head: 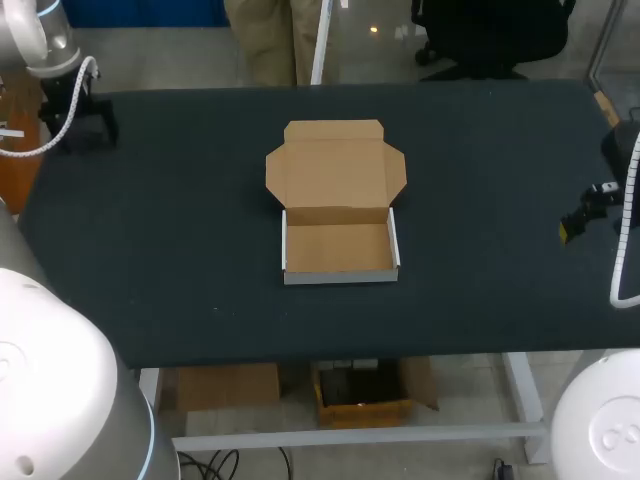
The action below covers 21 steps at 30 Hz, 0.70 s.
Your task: Assemble the packaging by folding the flat box into shape, placing the metal phone stand inside, and closing the box properly
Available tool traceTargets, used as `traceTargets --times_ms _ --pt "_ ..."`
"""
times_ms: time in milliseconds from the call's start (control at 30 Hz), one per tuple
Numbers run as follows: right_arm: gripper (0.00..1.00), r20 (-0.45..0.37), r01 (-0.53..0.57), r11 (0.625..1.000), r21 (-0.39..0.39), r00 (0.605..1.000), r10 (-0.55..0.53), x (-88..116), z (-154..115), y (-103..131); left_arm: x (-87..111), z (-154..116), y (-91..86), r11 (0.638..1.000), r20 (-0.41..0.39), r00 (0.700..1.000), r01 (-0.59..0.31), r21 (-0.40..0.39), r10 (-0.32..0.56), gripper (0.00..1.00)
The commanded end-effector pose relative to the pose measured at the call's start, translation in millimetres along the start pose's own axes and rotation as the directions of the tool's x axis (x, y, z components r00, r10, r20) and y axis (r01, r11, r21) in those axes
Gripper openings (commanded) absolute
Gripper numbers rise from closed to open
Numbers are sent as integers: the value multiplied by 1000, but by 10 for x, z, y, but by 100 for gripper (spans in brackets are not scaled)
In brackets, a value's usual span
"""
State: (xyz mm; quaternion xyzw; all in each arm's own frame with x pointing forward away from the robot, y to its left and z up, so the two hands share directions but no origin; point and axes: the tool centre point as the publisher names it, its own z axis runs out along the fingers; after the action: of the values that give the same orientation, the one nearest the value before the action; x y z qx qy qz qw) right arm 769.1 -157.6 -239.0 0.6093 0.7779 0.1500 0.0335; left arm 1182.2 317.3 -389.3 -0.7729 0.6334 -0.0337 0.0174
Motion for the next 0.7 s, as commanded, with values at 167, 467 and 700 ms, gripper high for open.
traceTargets --times_ms 167,467,700 --pt "100 0 0 1000 5 1000 0 0 -20 2 -38 53 -126 995 -2 1000 2 -98 -2 100" --pt "100 0 0 1000 5 1000 0 0 -20 2 -74 75 -210 995 2 1000 4 -99 -4 100" --pt "100 0 0 1000 5 1000 0 0 -20 2 -81 83 -246 995 5 1000 2 -98 -1 100"
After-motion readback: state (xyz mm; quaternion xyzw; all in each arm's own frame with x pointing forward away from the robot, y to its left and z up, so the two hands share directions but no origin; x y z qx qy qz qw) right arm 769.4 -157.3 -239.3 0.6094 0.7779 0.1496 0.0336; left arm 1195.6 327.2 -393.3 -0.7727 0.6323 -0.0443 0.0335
